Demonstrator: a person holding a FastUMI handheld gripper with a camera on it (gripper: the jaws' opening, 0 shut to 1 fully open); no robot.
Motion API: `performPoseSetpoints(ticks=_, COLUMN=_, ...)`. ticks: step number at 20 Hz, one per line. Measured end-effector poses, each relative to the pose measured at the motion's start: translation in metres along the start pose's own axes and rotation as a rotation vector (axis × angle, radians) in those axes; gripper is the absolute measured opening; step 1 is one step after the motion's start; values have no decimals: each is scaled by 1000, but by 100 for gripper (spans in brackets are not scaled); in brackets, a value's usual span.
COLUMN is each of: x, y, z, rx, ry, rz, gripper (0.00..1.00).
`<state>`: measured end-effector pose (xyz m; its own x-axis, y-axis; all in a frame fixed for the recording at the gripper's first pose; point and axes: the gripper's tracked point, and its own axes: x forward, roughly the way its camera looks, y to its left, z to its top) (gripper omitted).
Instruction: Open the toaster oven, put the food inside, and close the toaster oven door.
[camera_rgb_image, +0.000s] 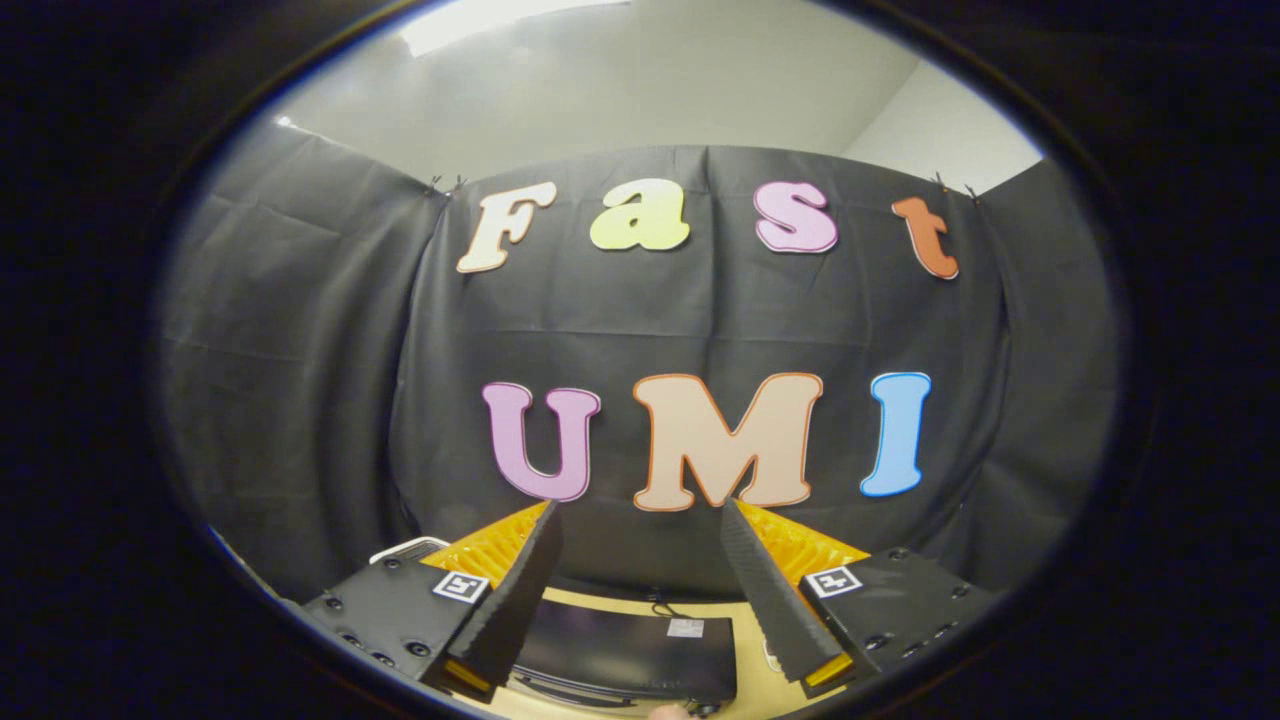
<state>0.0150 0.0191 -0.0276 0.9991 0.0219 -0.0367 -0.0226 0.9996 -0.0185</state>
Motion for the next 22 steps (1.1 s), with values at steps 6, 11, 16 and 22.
performPoseSetpoints(ticks=6, x=18, y=7, z=-30, rx=-21, ry=20, rz=14, gripper=99)
performPoseSetpoints(ticks=11, x=30, y=16, z=-119, rx=-32, ry=136, rz=34, gripper=99)
performPoseSetpoints(ticks=16, x=27, y=23, z=-217, rx=-41, ry=316, rz=41, gripper=99)
performPoseSetpoints(ticks=22, x=12, y=28, z=-292, rx=-110, ry=467, rz=44, gripper=99)
